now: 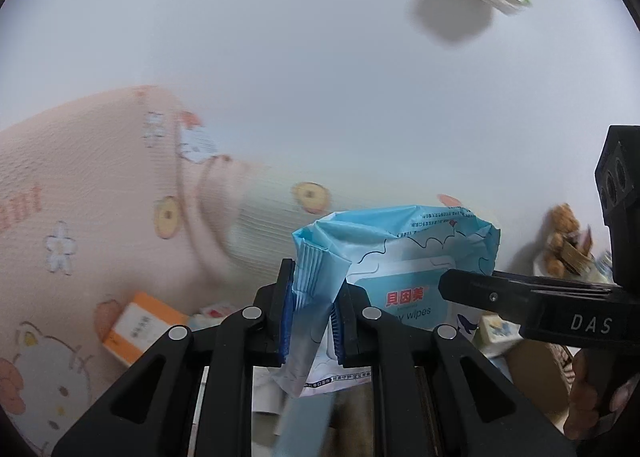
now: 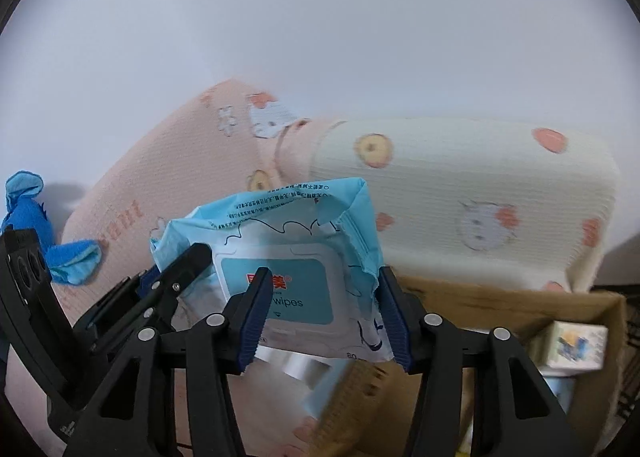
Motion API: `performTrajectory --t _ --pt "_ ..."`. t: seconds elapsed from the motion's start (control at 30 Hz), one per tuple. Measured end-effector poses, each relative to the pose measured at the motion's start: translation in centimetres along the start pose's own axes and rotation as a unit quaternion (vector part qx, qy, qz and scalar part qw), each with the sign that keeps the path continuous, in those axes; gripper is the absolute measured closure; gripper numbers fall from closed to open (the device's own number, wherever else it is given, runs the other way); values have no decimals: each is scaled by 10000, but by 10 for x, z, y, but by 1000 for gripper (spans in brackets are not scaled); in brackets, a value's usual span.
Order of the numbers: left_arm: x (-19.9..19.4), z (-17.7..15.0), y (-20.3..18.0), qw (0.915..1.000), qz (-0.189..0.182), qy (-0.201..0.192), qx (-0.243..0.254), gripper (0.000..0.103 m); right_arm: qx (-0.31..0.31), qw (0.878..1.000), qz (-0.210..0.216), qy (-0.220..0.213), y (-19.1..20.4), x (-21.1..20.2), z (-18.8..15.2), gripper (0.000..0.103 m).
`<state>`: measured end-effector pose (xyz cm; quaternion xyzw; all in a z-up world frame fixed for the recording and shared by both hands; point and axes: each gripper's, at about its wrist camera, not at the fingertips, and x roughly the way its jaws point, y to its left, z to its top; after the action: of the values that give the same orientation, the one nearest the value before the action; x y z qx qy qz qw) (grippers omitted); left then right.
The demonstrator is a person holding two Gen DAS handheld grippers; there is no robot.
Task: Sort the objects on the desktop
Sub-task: 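Lift the baby-wipes pack and carry it over the cardboard box with the right gripper, then lower the baby-wipes pack into the cardboard box and open the right gripper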
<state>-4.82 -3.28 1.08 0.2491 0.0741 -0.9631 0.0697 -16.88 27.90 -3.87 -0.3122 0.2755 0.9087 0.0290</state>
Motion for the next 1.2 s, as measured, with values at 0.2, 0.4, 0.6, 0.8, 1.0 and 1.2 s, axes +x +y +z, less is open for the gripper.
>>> performTrajectory --t 0.2,0.4,0.6,0.8,1.0,1.2 --pt "10 -9 -53 9987 -306 204 363 85 266 9990 -349 3 -44 -23 -20 63" --pt "19 -18 -93 9958 -524 343 661 85 616 9967 -524 -14 -85 -40 -32 63" --pt "41 -35 -118 9892 -884 873 783 85 903 9922 -778 358 -114 -45 -52 63" --pt "75 -59 -126 9725 -1301 1832 609 85 1213 9828 -1037 927 -136 -40 -80 63" --pt "107 -83 -129 9446 -1641 2830 267 85 1310 9698 -1309 1589 -149 -34 -98 63" --pt "129 -103 -136 9202 -1723 3508 237 85 1379 9559 -1426 2166 -159 -23 -111 63"
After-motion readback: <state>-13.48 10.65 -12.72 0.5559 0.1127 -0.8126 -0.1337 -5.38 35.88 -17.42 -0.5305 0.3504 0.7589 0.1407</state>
